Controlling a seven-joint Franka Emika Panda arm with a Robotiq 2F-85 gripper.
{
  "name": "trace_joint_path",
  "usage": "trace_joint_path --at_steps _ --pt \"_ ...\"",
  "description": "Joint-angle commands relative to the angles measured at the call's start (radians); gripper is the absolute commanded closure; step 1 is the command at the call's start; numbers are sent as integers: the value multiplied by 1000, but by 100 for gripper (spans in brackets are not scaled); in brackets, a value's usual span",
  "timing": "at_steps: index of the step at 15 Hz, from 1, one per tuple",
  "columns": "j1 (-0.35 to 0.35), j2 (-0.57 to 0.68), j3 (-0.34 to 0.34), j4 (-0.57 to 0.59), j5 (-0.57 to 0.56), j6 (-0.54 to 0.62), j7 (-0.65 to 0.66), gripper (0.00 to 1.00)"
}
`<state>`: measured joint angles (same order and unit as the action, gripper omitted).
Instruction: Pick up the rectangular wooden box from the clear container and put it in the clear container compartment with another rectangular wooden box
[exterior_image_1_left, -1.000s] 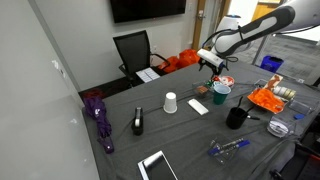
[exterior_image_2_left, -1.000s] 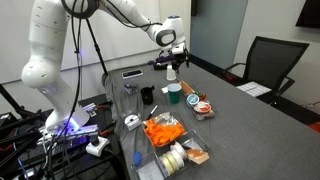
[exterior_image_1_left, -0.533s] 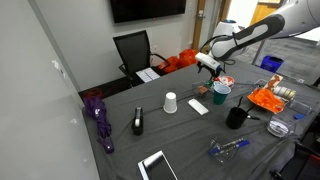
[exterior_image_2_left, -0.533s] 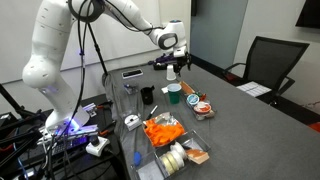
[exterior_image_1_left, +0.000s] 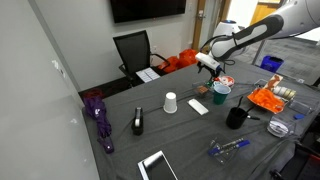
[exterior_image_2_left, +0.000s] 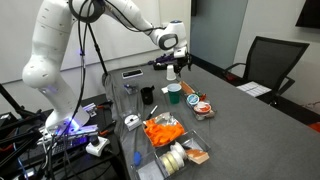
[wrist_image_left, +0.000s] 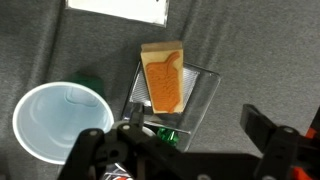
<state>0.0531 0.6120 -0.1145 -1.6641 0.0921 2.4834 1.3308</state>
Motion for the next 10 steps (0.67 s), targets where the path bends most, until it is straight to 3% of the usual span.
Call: trace_joint_path --at_steps 1,10 --pt "-24 51 13 30 41 10 -22 0" --pt "-49 158 49 93 142 -2 -62 0"
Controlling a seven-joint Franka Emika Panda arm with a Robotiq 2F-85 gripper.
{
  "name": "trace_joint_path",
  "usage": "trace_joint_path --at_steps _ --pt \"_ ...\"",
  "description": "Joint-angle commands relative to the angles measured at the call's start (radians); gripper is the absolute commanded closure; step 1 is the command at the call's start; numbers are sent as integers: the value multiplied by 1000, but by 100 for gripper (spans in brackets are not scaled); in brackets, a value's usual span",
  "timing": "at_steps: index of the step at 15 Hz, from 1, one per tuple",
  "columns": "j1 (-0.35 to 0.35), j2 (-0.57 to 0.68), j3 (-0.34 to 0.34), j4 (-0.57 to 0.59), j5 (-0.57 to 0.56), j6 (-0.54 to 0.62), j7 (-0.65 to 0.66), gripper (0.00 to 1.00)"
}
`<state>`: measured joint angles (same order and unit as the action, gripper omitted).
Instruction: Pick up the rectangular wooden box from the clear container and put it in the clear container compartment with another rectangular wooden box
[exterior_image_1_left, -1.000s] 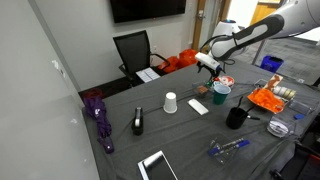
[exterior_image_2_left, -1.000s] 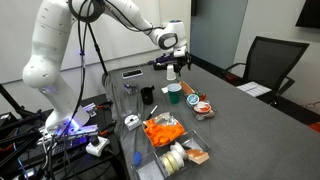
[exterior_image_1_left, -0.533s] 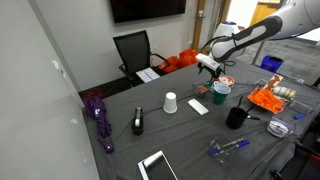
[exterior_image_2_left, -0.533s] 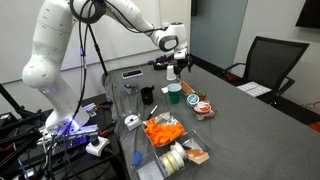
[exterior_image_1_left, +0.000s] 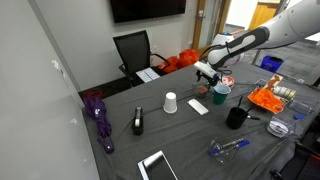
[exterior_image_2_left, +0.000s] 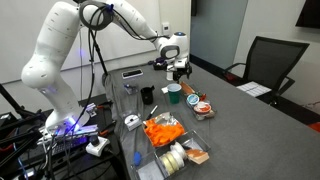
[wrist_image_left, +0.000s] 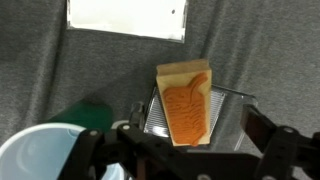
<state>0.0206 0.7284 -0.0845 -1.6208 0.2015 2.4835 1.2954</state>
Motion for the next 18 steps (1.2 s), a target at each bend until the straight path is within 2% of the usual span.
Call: trace_joint_path --at_steps 1,4,5,7,12,18 --pt "-16 51 19 60 35 -4 -26 0" --pt "-13 76 16 87 32 -8 -22 0" --pt "-10 84 13 94 29 -6 -19 25" --pt "-2 101 4 109 19 -1 -11 33" --pt "12 136 -24 161 -11 -45 8 70" --pt "14 143 -37 197 -34 -91 16 94"
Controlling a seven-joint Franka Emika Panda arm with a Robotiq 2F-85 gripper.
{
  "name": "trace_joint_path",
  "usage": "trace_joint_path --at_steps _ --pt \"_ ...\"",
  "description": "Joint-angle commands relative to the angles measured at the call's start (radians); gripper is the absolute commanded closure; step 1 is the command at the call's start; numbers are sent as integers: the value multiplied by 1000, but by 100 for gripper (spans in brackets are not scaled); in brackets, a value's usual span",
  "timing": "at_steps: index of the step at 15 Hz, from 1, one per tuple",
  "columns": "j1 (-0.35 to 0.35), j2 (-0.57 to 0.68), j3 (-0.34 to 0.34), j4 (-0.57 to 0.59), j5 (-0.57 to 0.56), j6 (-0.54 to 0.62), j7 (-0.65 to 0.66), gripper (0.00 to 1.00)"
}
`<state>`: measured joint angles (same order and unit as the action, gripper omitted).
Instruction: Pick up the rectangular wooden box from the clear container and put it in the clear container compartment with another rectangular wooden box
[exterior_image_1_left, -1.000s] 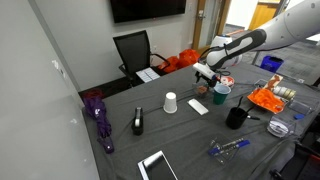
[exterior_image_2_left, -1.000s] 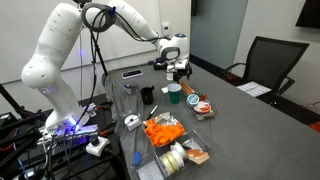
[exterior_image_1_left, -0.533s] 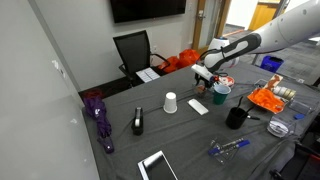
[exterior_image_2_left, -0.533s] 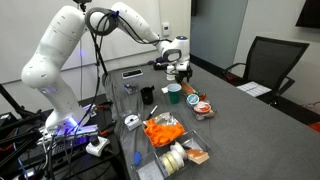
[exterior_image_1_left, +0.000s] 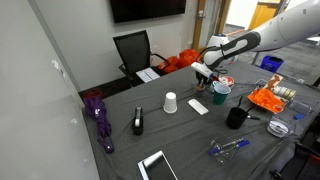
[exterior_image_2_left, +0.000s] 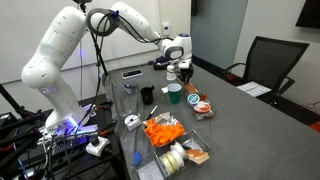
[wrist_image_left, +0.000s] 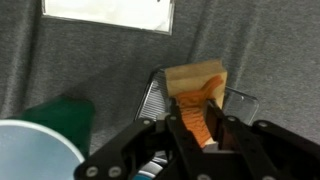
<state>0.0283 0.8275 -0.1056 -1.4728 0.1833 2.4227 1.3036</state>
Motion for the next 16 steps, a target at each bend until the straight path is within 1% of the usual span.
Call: trace_joint_path --at_steps 1,2,3,4,5,6,7,13,15,16 --pt "5 44 -17 53 -18 -35 8 98" --pt "4 43 -18 55 -18 -36 7 100" --pt "3 43 -19 54 -19 -34 5 97" --pt "3 45 -20 56 -22 -34 5 62" --pt "2 50 -21 59 -24 -34 5 66" --pt "1 59 -22 65 -25 -33 4 65" --pt "0 66 -22 73 -25 -31 4 60" --pt "-10 70 -17 84 -19 -20 -10 18" --pt "-8 64 -21 79 -25 -34 -12 4" --pt "0 56 -31 77 -39 -60 -7 0"
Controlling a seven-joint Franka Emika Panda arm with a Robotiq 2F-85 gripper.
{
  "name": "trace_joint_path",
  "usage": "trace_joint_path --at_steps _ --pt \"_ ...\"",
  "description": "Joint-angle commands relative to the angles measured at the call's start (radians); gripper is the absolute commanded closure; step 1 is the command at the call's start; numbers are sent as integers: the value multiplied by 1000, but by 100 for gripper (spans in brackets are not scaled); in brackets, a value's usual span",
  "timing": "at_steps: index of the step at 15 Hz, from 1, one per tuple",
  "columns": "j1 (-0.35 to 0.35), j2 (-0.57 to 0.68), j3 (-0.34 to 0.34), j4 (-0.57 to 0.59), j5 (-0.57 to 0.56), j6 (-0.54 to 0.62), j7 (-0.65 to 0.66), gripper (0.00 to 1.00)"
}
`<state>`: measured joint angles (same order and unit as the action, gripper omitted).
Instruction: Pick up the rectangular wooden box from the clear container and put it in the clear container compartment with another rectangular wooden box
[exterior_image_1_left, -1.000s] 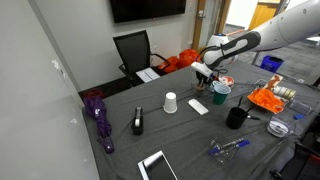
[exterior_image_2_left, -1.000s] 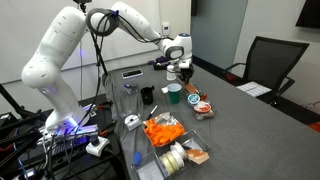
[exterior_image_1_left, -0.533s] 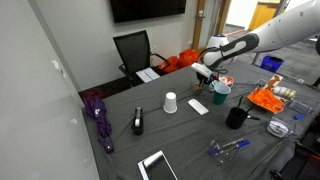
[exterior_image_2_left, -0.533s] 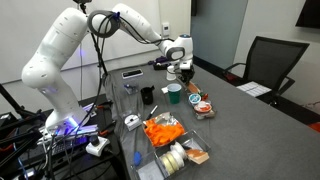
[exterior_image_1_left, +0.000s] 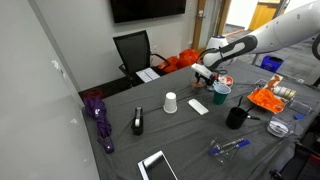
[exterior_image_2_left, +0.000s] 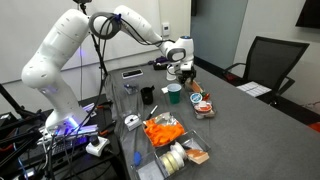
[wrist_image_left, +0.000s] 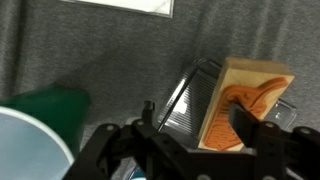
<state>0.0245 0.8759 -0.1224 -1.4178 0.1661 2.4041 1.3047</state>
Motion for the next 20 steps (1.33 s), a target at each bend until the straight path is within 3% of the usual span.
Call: trace_joint_path --at_steps 1,5,20 --pt "9 -1 -21 19 -34 -64 -4 0" --pt "10 -19 -22 16 -52 -65 3 0" --pt "-11 168 7 280 6 -31 88 0"
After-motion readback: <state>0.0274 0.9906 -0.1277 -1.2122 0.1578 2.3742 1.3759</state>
